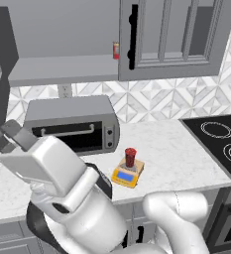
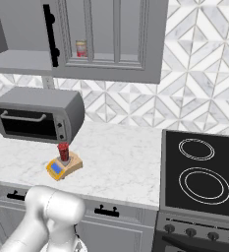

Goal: Pick the yogurt and place it on the digital scale for weighing, and close the cabinet.

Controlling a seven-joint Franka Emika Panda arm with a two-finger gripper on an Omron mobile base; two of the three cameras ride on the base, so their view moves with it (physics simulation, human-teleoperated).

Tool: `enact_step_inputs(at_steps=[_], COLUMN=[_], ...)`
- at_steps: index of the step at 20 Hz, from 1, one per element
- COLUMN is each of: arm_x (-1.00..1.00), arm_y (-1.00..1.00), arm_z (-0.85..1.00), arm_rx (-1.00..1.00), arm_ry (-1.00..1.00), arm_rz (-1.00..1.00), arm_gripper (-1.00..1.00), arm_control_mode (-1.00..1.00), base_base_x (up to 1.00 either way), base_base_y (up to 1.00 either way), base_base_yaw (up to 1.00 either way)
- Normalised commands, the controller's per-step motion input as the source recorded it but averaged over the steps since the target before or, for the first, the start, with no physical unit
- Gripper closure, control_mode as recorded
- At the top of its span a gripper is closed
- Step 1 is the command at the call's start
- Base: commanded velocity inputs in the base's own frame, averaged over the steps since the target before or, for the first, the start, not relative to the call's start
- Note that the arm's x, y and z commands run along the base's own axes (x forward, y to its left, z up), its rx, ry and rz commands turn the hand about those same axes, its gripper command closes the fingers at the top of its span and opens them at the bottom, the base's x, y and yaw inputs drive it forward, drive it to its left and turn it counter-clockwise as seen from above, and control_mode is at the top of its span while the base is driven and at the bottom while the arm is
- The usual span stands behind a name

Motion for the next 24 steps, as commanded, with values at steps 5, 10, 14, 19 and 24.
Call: enact_step_inputs(at_steps=[5,10,14,19,24], arm_x=[-0.98,-1.00,-0.91,-0.15,0.00], arm_y=[0.03,0.46,0.78,1.00,1.00], arm_z=[-0.04,-0.26,-0.51,-0.49,-0.48], arm_rx=[0.23,0.08,-0.01,0.02,0.16], arm_ry=[-0.01,0.00,0.09,0.28,0.40], arm_rz=[0.00,0.00,0.00,-0.03,-0.08], arm_gripper=[-1.00,-1.00,-1.00,-1.00,-1.00], arm_control_mode=[-1.00,-1.00,-1.00,-1.00,-1.00], base_base_x=[0.00,0.00,0.00,0.00,0.00], base_base_y=[0.00,0.00,0.00,0.00,0.00], base_base_yaw=[0.00,0.00,0.00,0.00,0.00])
